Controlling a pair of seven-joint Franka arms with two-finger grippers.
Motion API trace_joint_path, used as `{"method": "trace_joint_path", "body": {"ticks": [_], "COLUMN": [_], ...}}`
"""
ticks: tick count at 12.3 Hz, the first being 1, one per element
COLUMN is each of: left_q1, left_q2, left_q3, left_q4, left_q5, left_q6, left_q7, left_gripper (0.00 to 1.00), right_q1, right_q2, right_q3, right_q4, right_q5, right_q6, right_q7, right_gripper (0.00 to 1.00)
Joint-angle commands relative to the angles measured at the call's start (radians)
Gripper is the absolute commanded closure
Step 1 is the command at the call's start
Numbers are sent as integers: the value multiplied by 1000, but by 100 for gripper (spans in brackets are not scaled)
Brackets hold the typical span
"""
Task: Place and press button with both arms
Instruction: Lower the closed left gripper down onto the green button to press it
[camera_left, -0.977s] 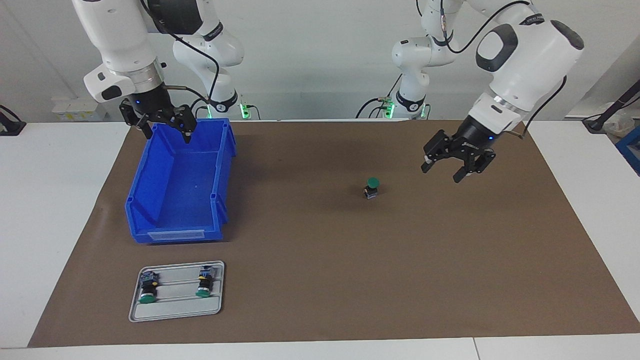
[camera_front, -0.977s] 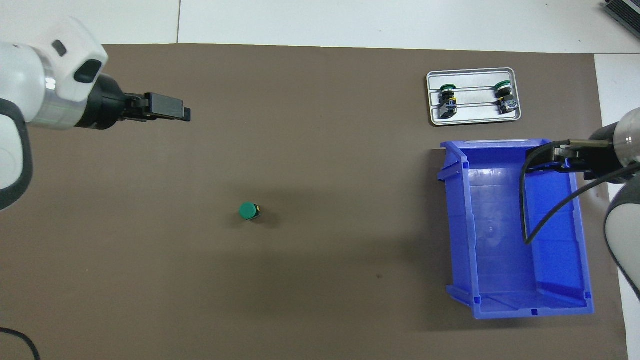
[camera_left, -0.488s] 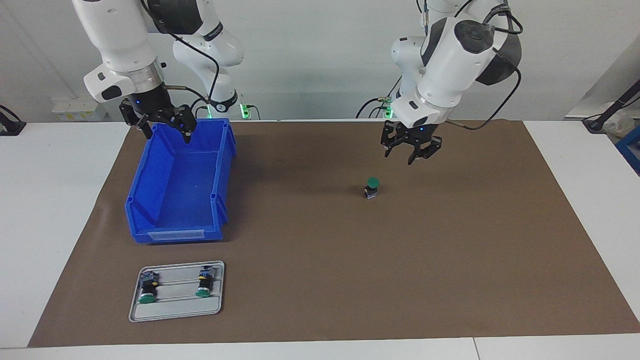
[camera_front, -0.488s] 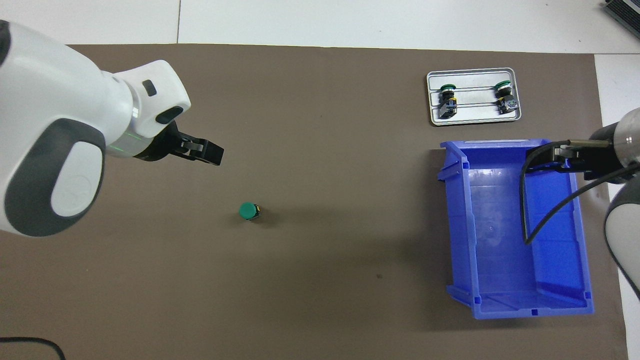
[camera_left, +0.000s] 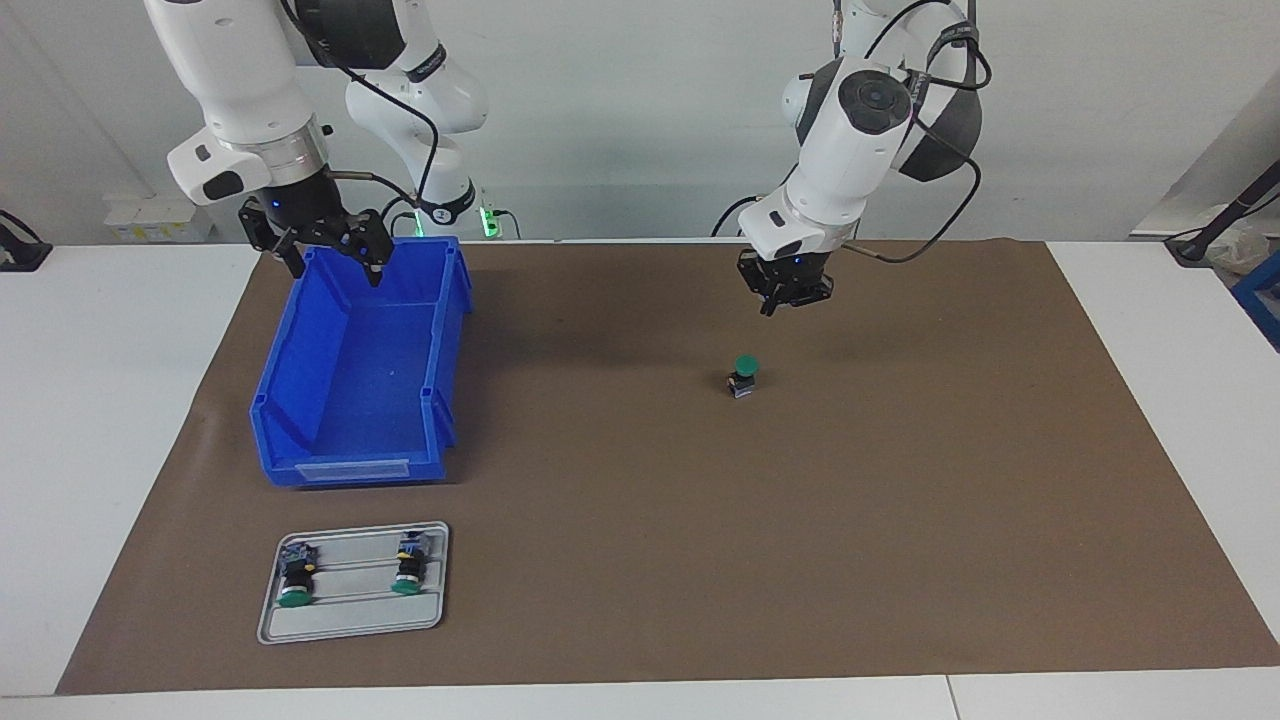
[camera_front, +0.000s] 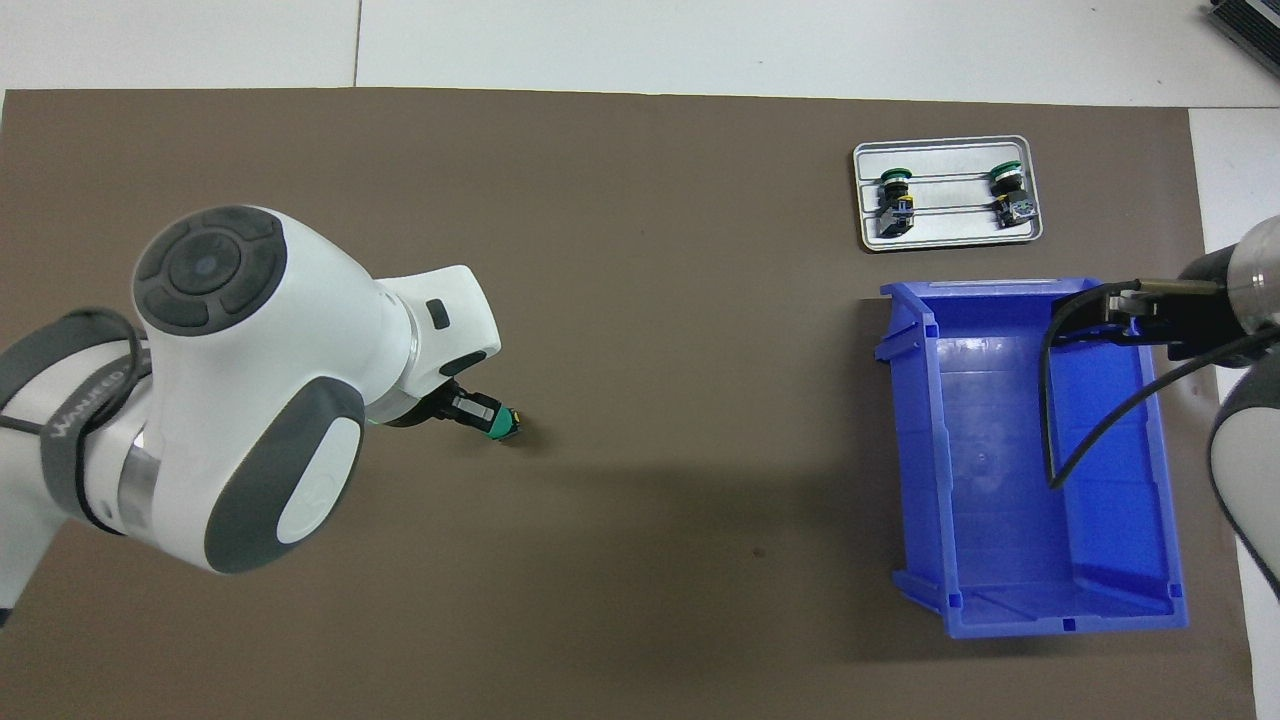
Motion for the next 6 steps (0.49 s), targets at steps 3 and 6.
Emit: {"method": "trace_joint_path", "body": {"ticks": [3,6], "left_q1": [-26,-31], "left_q2": [-16,-10], "left_q3": [10,10], "left_q4": [-146,-160], "left_q5": [66,76], "left_q6": [196,227], "left_q7": [85,171], "left_gripper": [100,100], "right_q1": [-7,-10], "right_q2": [-16,-13], "right_q3": [5,5], "right_q4": [-18,-17], "right_q5": [1,3], "right_q6": [12,13], "right_q7": [4,4], "right_gripper": [0,0]}}
